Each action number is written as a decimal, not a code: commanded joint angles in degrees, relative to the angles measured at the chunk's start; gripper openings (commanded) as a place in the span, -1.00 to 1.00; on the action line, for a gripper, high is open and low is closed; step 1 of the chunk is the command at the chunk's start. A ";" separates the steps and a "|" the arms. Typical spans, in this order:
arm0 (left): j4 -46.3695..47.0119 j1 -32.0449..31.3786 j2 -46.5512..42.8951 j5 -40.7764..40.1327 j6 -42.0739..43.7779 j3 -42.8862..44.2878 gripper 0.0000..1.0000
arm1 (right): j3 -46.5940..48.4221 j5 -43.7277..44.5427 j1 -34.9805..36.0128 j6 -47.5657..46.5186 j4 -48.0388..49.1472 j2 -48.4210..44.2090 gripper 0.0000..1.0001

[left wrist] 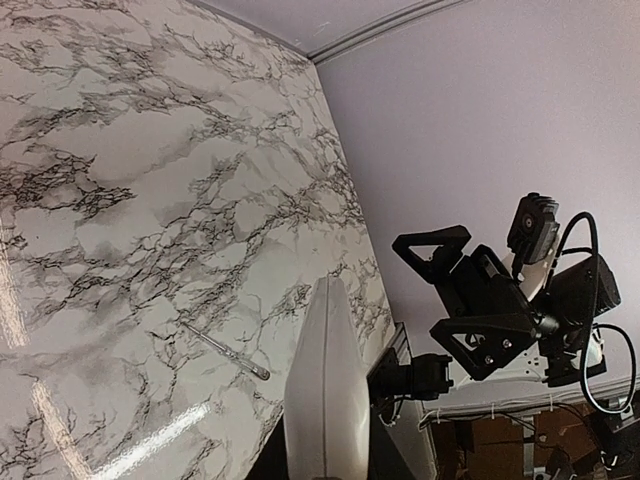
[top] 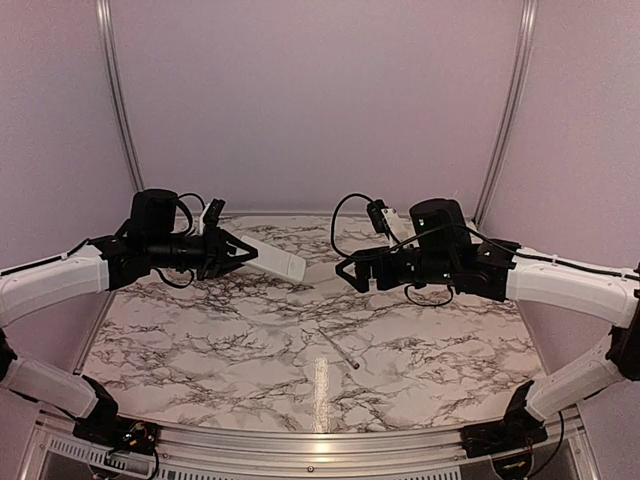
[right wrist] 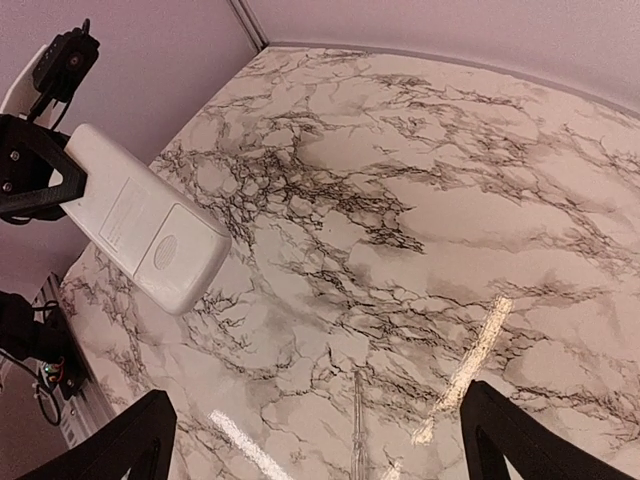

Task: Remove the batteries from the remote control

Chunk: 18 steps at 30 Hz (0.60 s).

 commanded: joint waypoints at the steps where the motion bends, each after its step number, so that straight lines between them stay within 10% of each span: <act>1: 0.00 -0.20 -0.33 -0.17 1.49 -0.93 -1.00 | 2.79 -2.43 -0.64 2.69 -3.40 1.20 0.97; 18: 32.49 -0.20 3.32 10.82 -18.67 -6.83 -1.00 | 8.32 -26.26 -7.09 12.50 3.51 3.33 0.93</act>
